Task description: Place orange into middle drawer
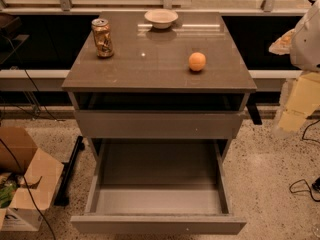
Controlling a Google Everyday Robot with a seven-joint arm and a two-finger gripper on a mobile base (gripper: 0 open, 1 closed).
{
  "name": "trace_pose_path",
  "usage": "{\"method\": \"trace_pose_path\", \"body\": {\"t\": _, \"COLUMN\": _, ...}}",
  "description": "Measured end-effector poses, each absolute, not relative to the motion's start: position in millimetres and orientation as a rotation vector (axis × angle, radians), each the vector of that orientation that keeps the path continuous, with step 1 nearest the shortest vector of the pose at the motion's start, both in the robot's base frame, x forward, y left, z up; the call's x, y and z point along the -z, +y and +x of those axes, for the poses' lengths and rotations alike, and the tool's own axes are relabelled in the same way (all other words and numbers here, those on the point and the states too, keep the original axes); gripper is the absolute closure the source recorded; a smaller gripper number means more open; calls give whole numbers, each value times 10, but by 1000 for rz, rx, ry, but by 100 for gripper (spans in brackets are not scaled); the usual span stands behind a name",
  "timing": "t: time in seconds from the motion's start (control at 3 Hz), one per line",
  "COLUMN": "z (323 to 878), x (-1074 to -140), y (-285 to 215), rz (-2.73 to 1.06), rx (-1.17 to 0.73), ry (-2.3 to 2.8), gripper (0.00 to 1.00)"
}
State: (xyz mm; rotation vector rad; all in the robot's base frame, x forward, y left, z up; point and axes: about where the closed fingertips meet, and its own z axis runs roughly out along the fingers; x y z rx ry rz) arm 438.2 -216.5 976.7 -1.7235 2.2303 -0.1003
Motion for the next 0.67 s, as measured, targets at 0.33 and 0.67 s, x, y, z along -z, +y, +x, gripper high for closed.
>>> {"method": "trace_pose_path", "body": {"t": 0.33, "z": 4382, "x": -9768, "y": -2165, "rz": -1723, "rx": 100, "ry": 2230, "gripper": 0}}
{"method": "trace_pose_path", "body": {"t": 0.67, "z": 4441, "x": -9776, "y": -2075, "rz": -1659, "rx": 95, "ry": 2218, "gripper": 0}}
